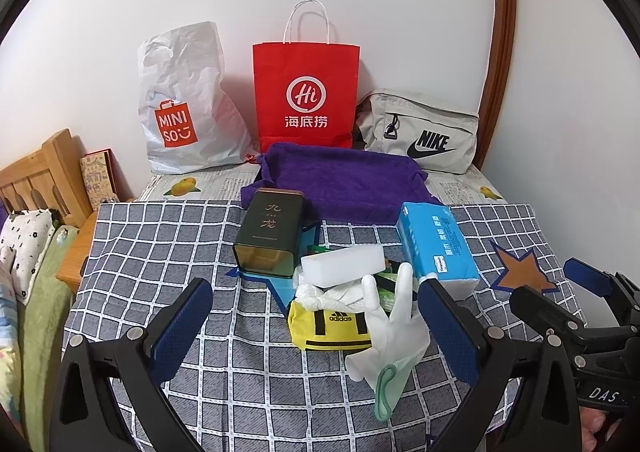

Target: Organize soft objects

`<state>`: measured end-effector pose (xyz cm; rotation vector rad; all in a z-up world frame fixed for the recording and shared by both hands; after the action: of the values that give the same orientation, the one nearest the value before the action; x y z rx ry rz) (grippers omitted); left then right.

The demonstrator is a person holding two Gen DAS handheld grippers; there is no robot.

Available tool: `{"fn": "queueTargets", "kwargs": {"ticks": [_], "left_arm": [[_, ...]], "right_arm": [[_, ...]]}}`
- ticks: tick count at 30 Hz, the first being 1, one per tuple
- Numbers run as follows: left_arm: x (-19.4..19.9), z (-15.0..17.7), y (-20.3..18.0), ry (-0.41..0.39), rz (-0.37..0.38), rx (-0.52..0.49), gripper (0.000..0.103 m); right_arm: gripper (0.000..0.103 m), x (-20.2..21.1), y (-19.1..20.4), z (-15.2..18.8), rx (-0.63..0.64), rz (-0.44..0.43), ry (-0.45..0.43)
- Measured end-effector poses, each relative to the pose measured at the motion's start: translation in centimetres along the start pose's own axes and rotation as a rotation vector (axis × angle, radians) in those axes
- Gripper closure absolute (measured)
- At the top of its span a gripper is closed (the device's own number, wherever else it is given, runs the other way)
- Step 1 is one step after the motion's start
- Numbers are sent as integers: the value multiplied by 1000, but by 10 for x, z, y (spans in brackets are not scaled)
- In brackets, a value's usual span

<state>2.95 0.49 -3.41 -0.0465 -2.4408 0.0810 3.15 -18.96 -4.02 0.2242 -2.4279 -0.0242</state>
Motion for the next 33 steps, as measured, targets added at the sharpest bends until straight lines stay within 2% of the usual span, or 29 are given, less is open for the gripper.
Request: {"fn": "queueTargets", "kwargs": {"ticks": [11,19,28,33], "left_arm": [[-22,4,17,35,-23,21,0],[-51,23,39,84,-31,67,0],[-81,39,52,136,-50,85,0],[-91,45,60,161,-40,107,0]], "right_arm": [[0,-22,-4,7,-21,-9,32],[0,-63,-3,39,-34,-59,141],[0,-112,24,77,6,-159,248],[1,-138,31,91,-2,-183,303]]}}
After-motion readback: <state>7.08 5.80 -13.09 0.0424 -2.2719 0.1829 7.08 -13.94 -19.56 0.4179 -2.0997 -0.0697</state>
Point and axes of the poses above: each gripper's, at about its wrist camera, not at the fingertips, and x roughly against the way its jaws point, y to its left, z to its underside, the point moved 6 cm from there along -x, roughly the way its jaws point, and after that the axes turned 3 degrees about z, right-handed, at the moved point
